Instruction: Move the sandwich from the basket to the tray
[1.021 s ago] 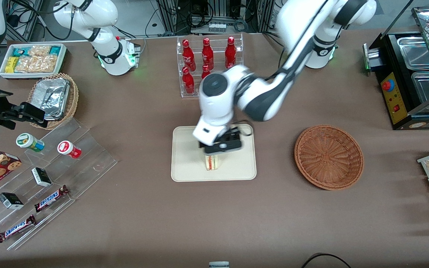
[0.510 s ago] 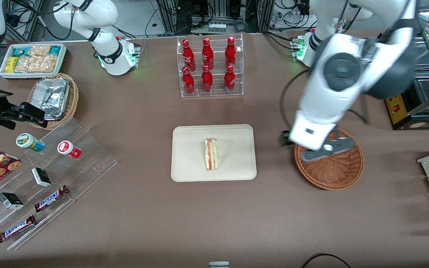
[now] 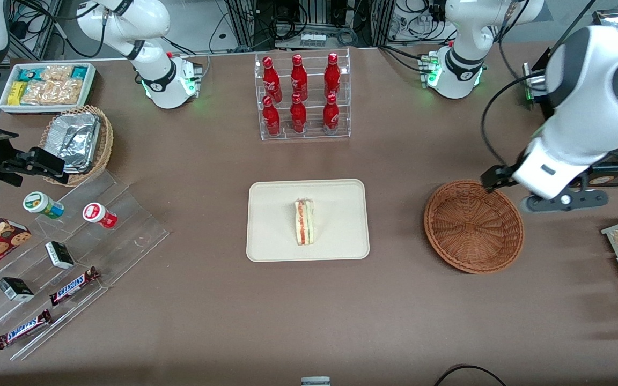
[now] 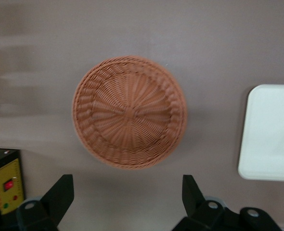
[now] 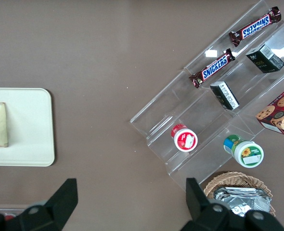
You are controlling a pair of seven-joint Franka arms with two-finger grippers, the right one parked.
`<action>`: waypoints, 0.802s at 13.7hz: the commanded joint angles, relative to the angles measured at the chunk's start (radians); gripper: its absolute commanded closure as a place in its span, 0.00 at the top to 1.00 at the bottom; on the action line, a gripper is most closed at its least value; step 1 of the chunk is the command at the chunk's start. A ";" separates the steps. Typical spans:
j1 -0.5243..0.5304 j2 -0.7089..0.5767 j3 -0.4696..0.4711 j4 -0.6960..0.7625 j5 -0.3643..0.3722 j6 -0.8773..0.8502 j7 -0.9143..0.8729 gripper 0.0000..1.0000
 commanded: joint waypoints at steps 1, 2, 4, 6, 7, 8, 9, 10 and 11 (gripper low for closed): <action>0.044 -0.087 0.013 -0.099 -0.028 0.011 0.110 0.99; 0.023 -0.104 0.059 -0.124 -0.028 0.017 0.126 0.99; -0.026 -0.148 0.126 -0.178 -0.035 0.031 0.216 0.99; -0.022 -0.172 0.128 -0.196 -0.044 0.046 0.232 0.99; -0.017 -0.167 0.130 -0.173 -0.054 0.038 0.230 0.99; -0.017 -0.155 0.130 -0.149 -0.055 0.038 0.229 0.99; -0.015 -0.141 0.130 -0.115 -0.054 0.037 0.226 0.99; -0.015 -0.133 0.130 -0.094 -0.051 0.037 0.209 0.99; -0.015 -0.132 0.130 -0.074 -0.051 0.035 0.168 0.99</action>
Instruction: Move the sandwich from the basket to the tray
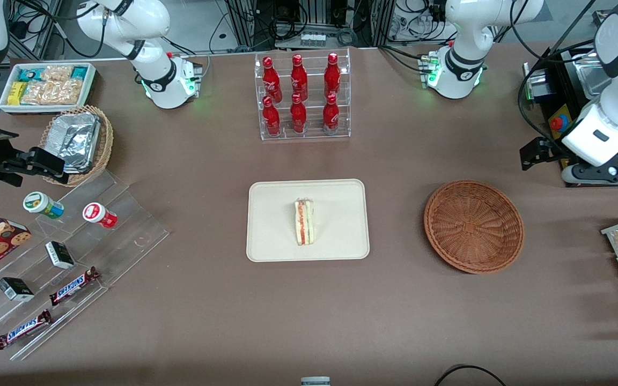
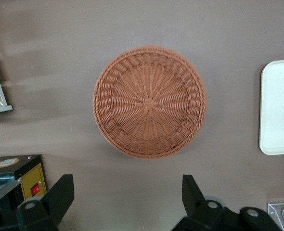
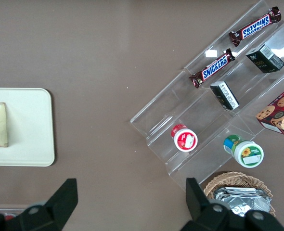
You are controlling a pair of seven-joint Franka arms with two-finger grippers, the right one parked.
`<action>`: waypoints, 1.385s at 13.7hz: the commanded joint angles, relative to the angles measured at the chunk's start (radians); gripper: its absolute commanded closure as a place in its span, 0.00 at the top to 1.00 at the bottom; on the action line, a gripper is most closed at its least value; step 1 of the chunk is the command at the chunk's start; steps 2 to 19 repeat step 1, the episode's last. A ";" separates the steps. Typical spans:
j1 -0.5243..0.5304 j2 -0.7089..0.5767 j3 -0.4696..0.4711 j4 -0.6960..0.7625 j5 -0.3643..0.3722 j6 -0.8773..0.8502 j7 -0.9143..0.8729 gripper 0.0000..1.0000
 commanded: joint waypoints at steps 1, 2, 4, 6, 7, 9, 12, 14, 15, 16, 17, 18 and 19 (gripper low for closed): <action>-0.013 0.005 0.012 0.052 -0.010 -0.003 -0.051 0.99; -0.013 0.005 0.012 0.052 -0.010 -0.003 -0.051 0.99; -0.013 0.005 0.012 0.052 -0.010 -0.003 -0.051 0.99; -0.013 0.005 0.012 0.052 -0.010 -0.003 -0.051 0.99; -0.013 0.005 0.012 0.052 -0.010 -0.003 -0.051 0.99; -0.013 0.005 0.012 0.052 -0.010 -0.003 -0.051 0.99; -0.013 0.005 0.012 0.052 -0.010 -0.003 -0.051 0.99; -0.013 0.005 0.012 0.052 -0.010 -0.003 -0.051 0.99; -0.013 0.005 0.012 0.052 -0.010 -0.003 -0.051 0.99; -0.013 0.005 0.012 0.052 -0.010 -0.003 -0.051 0.99; -0.013 0.005 0.012 0.052 -0.010 -0.003 -0.051 0.99; -0.013 0.005 0.012 0.052 -0.010 -0.003 -0.051 0.99; -0.013 0.005 0.012 0.052 -0.010 -0.003 -0.051 0.99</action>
